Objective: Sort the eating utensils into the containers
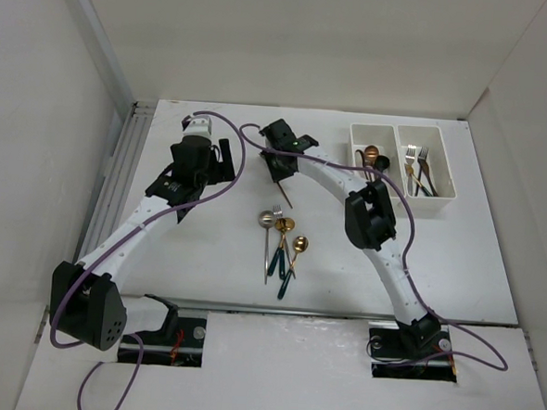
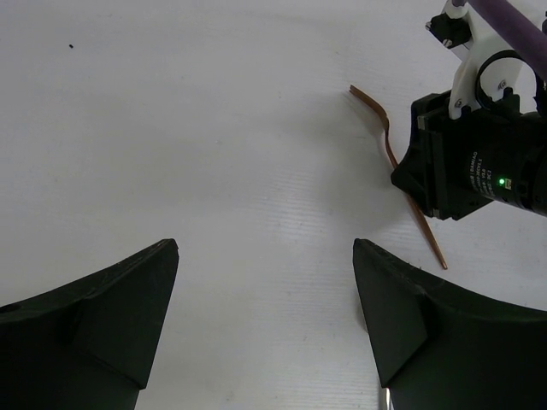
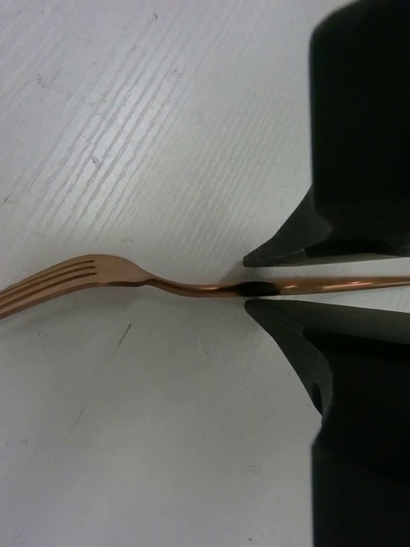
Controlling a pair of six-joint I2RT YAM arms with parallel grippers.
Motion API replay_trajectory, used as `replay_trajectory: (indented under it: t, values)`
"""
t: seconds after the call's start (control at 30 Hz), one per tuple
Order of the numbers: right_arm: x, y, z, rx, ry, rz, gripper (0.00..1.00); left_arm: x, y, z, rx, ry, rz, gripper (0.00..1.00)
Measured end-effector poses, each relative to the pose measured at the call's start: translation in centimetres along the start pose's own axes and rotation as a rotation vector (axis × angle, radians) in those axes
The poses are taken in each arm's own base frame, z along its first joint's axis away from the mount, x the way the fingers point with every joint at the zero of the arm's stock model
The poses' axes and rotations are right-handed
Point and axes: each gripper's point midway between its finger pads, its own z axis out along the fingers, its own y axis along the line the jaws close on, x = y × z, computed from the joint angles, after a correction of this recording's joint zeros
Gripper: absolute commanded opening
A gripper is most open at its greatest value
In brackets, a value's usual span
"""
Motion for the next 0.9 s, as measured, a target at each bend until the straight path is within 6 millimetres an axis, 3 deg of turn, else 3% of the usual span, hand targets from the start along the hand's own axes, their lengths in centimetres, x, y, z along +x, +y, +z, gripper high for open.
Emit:
replay_trajectory:
  t: [0.07,0.13,0.27,0.33,0.37,0.63,0.77,0.83,0.87,0.9]
  values:
    - [0.2,-0.1,-0.1,0.007,0.008,0.002,0.35,0.0,0.0,0.0,0.0,0.0,0.0,0.8]
    - [0.3,-0.2,-0.2,0.011,0.015,0.002,0.35,0.0,0.0,0.0,0.0,-0.001,0.0,0.8]
    - [0.6,-0.4,-0.2,0.021,0.025,0.001,0.22,-0.2,-0.1,0.0,0.004,-0.006,-0.002,0.8]
    - [0.6,-0.3,-0.3,0.017,0.027,0.004,0.11,-0.2,-0.2,0.0,0.008,-0.009,-0.003,0.8]
    - [0.6,-0.3,-0.3,0.015,0.027,0.002,0.01,-0.2,-0.2,0.0,0.01,-0.009,-0.003,0.8]
    - [0.6,0.1,-0.6,-0.024,0.009,-0.038,0.0,-0.2,-0.3,0.0,0.012,-0.009,-0.003,0.79]
    - [1.7,0.0,-2.4,-0.047,0.001,-0.064,0.0,-0.3,-0.3,0.0,0.013,-0.01,-0.003,0.79]
    - [0.5,0.0,-3.9,-0.068,-0.041,-0.063,0.0,-0.3,-0.3,0.0,0.013,-0.01,-0.003,0.79]
    - [-1.7,0.1,-5.5,-0.084,-0.115,-0.058,0.0,-0.3,-0.3,0.0,0.013,-0.011,-0.003,0.79]
    - [-2.4,0.0,-6.1,-0.089,-0.139,-0.056,0.0,-0.3,-0.3,0.0,0.013,-0.011,-0.004,0.79]
